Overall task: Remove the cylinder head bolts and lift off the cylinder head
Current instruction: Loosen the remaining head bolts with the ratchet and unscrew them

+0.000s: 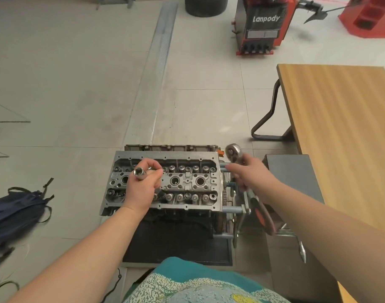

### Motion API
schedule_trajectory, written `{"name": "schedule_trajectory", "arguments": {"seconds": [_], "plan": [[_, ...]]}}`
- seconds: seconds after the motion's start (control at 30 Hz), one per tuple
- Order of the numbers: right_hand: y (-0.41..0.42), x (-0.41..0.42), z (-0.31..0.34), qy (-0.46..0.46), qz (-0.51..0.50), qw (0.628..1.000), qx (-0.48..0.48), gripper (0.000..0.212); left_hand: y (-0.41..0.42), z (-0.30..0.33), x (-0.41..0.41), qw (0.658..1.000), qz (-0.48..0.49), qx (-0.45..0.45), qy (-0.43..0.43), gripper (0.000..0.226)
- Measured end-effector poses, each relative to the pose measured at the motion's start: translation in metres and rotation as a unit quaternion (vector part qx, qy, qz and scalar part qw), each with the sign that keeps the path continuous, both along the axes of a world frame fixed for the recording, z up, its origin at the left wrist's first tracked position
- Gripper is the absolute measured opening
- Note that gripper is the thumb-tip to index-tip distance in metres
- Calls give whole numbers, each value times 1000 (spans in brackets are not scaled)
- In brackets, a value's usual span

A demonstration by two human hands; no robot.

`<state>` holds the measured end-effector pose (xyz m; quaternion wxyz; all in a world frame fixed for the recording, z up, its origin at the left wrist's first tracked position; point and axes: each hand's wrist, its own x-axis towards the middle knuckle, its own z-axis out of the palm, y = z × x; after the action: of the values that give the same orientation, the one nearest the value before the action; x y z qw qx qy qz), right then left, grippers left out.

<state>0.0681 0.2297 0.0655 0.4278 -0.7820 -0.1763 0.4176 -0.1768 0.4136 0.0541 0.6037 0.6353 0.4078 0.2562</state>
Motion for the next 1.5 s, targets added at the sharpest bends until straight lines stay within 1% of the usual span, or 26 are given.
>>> {"name": "schedule_trajectory", "arguments": {"seconds": [0.07, 0.13, 0.2, 0.27, 0.33, 0.47, 0.5, 0.57, 0.6, 0.67, 0.77, 0.9, 1.0, 1.07, 1.17, 1.3, 1.4, 1.5], "plan": [[18, -27, 22, -16, 19, 999, 21, 41, 0, 1, -3, 1000, -18, 2, 6, 4], [32, -51, 40, -27, 70, 996, 53, 37, 1, 2, -4, 999, -30, 2, 10, 3], [43, -73, 57, -30, 116, 989, 85, 38, 3, 2, -5, 999, -46, 7, 9, 2], [55, -95, 70, -21, 133, 986, 99, 42, 6, 2, -5, 998, -61, 3, 6, 3], [66, -113, 80, 6, 139, 985, 106, 44, 8, 2, -4, 997, -75, -2, 1, 10], [80, -133, 95, 99, 145, 981, 81, 46, 12, 1, -2, 994, -108, 9, -5, 17], [82, -135, 98, 114, 149, 980, 69, 46, 12, 1, -2, 992, -120, 20, -9, 23], [87, -140, 102, 117, 163, 979, 43, 48, 13, 1, -4, 988, -147, 46, -6, 44], [88, -142, 104, 112, 171, 978, 31, 48, 12, -1, -5, 986, -159, 46, -5, 46], [92, -145, 108, 91, 185, 979, 7, 50, 10, -7, -7, 983, -182, 27, -13, 39], [100, -144, 116, 38, 219, 974, -31, 50, 11, -9, -6, 978, -209, 19, 9, 20], [113, -135, 129, 50, 251, 964, -73, 46, 18, -10, -5, 969, -246, 4, 4, 20], [124, -129, 139, 17, 317, 942, -109, 46, 21, -12, -4, 963, -268, 1, -2, 14], [130, -126, 144, 20, 343, 932, -117, 46, 22, -12, -7, 961, -276, -3, -11, 18], [133, -122, 148, 38, 330, 936, -118, 44, 26, -8, -10, 958, -283, 0, -40, 33], [124, -121, 147, 45, 299, 945, -123, 41, 34, -8, -10, 959, -274, -1, -68, 35], [120, -124, 146, 51, 281, 951, -114, 40, 36, -8, -6, 957, -283, 12, -55, 28], [125, -127, 144, 36, 304, 946, -106, 44, 36, -9, -3, 957, -284, 11, -49, 17]]}}
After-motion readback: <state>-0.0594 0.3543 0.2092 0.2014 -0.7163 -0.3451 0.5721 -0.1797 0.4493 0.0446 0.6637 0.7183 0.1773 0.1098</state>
